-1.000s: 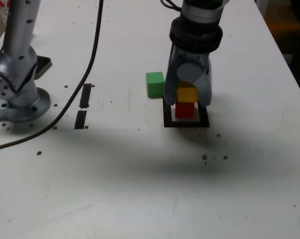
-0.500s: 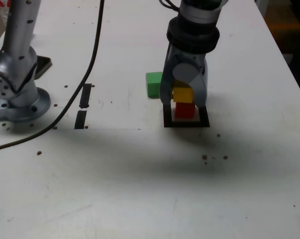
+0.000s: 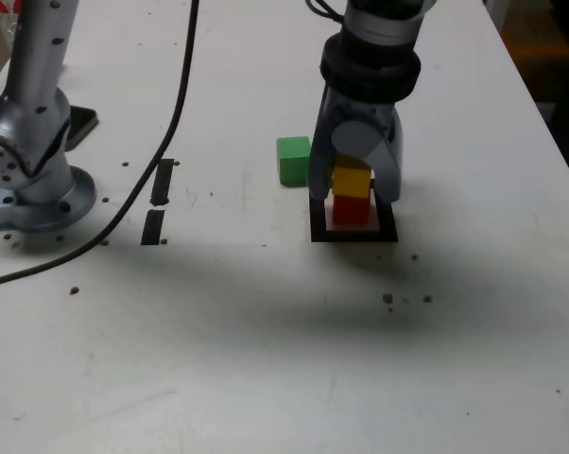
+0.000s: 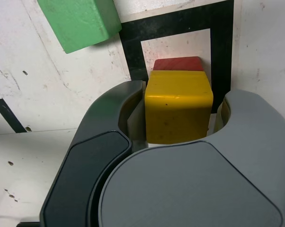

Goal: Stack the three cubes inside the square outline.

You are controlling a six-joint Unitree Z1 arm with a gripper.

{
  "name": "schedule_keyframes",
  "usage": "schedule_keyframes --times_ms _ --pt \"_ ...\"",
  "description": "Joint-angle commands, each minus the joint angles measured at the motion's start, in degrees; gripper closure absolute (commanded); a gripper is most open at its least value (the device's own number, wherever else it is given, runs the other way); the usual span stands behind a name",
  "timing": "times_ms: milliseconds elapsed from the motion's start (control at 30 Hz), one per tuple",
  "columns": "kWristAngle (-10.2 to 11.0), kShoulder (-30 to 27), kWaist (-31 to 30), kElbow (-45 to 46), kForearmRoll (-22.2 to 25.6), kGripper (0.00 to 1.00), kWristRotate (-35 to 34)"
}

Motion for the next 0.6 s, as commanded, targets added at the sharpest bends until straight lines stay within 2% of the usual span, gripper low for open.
schedule_keyframes --times_ms 0,567 --pt "0.12 0.09 0.10 -0.25 0.04 0.37 0.15" --pt "0.78 -2.13 0.10 -0.36 0.76 0.31 0.03"
